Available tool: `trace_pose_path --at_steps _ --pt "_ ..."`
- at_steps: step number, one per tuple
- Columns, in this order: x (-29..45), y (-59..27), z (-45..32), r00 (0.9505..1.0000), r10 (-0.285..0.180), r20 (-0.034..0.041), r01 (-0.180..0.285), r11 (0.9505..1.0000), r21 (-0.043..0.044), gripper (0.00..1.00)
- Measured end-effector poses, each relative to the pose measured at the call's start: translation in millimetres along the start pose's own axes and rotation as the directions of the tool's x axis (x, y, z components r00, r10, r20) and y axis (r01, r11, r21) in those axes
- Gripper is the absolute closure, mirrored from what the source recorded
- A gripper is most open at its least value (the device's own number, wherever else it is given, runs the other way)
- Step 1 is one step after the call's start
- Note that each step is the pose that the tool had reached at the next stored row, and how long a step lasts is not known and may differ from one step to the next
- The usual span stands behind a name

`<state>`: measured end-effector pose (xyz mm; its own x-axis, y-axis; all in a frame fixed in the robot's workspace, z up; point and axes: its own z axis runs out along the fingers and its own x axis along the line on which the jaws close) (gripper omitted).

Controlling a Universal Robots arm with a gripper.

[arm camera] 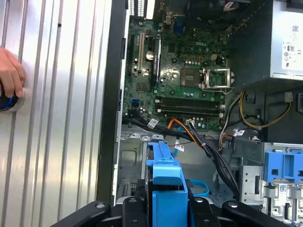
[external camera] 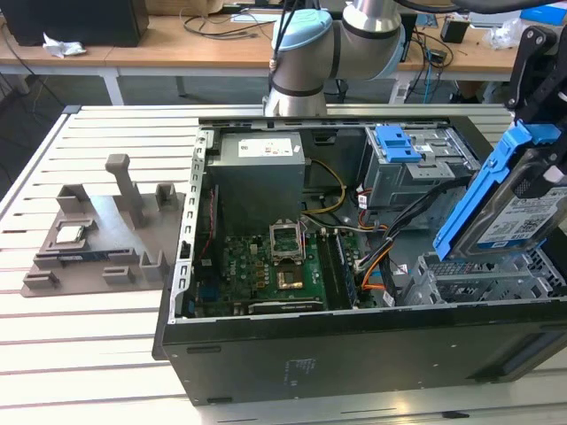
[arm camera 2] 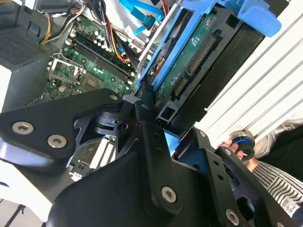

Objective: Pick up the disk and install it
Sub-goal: 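Insert the disk into the insertion slot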

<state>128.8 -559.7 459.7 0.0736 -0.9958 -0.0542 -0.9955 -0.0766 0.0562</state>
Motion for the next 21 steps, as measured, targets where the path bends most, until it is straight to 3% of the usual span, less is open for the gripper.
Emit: trace_pose_path --at_steps 3,6,11,21 --pt "0.1 -0.3 3.0 0.9995 0.031 0.0014 -0.031 0.9995 0.0016 0.64" --pt "0.7 -1.3 14.4 0.9993 0.037 0.0019 -0.037 0.9993 0.0011 0.64" --pt "1.0 -2.0 19.1 0.9979 0.065 0.0032 -0.065 0.9979 0.0025 0.64" --pt "1.8 -2.8 32.7 0.9979 0.064 0.0032 -0.065 0.9979 0.0025 0.64"
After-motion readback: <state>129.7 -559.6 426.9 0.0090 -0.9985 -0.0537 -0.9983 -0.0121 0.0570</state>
